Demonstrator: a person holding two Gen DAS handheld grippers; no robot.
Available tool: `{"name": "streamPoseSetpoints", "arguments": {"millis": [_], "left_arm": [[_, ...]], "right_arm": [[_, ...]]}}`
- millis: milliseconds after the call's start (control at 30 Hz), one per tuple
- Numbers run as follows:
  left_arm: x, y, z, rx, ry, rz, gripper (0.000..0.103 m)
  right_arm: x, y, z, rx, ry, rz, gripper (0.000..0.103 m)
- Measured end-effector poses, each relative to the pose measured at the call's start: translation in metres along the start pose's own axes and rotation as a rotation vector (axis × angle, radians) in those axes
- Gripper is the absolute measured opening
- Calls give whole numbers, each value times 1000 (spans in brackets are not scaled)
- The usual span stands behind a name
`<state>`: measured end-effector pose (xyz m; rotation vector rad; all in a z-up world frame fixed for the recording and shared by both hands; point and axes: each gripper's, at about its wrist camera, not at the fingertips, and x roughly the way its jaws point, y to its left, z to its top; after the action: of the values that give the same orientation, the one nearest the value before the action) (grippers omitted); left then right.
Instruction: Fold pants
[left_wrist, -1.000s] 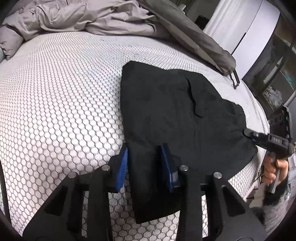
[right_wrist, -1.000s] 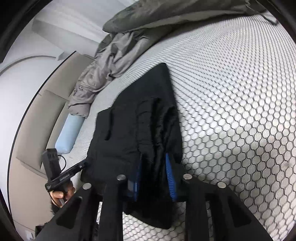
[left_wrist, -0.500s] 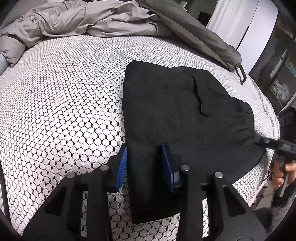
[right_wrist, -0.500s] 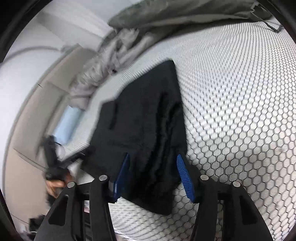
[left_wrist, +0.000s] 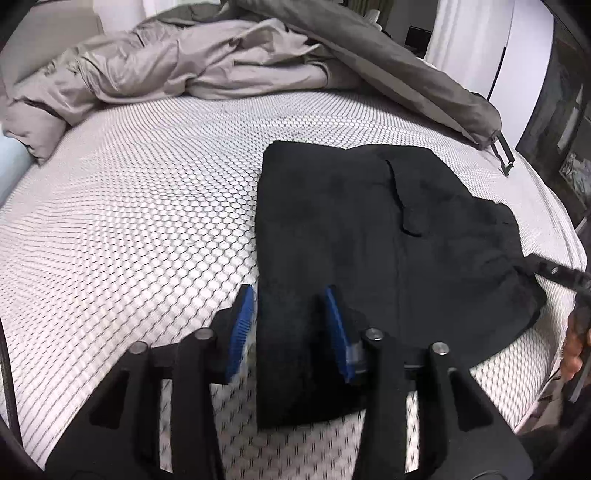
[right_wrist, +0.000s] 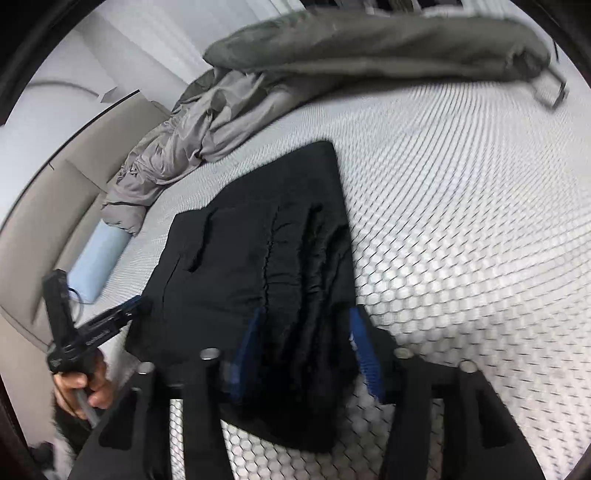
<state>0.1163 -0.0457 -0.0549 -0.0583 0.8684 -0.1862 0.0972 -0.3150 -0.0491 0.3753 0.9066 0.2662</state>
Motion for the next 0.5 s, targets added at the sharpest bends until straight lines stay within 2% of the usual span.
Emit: {"name": "streamPoseSetpoints", "arguments": {"millis": [33, 67, 100, 167, 233, 267, 333, 433, 500], "left_arm": [[-8, 0, -4, 2, -17, 11, 53], [-22, -2, -11, 6, -47, 27, 65], [-32, -5, -16, 11, -70, 35, 77], [-54, -10, -24, 26, -129, 43, 89], [-71, -16, -28, 43, -196, 40, 101], [-79, -20, -32, 46, -241, 41, 102], [-87, -26, -36, 60, -279, 36, 102], [-96, -34, -41, 56, -326, 39, 102], [-95, -34, -41, 15, -334, 16, 102]], "right_arm": [[-9, 1, -4, -12, -14, -2, 72], [-15, 3, -6, -24, -27, -6, 81], [-25, 7, -9, -47, -51, -9, 85], [-38, 16, -16, -97, -94, -17, 97], [-54, 26, -25, -156, -148, -21, 102], [-59, 30, -28, -178, -168, -19, 102], [-70, 40, -36, -231, -211, -12, 103], [-74, 51, -42, -259, -255, 3, 103], [-77, 56, -46, -272, -281, 8, 103]]}}
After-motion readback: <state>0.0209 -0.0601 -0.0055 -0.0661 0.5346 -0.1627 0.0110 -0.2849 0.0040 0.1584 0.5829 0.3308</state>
